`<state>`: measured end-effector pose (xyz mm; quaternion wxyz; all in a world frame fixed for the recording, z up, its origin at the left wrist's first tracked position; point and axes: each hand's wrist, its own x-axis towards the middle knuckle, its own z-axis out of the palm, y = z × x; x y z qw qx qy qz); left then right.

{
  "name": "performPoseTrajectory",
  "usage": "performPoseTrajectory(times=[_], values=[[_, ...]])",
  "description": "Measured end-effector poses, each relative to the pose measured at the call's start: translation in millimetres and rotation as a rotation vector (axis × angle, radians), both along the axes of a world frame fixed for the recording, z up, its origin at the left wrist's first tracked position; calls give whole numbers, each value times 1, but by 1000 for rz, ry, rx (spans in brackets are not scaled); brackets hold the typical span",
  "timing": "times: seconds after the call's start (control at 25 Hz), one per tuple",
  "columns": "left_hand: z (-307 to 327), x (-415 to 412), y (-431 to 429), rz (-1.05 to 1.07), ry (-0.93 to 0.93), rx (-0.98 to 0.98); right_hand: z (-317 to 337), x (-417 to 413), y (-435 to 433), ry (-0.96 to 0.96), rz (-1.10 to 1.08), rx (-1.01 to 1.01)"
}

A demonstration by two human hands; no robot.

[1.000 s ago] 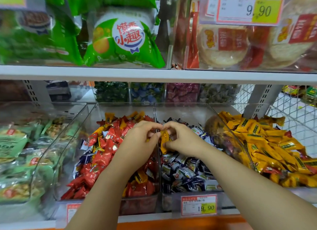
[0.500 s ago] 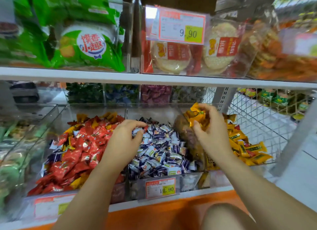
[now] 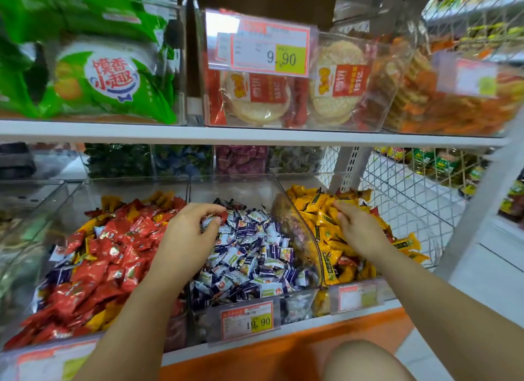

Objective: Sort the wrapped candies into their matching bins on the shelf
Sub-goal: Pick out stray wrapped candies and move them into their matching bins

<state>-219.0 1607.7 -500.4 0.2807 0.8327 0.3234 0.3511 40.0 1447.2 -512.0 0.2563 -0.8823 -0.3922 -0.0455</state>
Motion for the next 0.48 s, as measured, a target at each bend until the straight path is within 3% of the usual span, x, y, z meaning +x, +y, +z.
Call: performPoseTrajectory(times=[0.24, 0.48], values=[[0, -10, 6, 49, -44, -47, 42, -64, 25, -115, 248, 197], [-1, -17, 25, 92, -65, -97, 23, -104, 108, 60, 502, -99]])
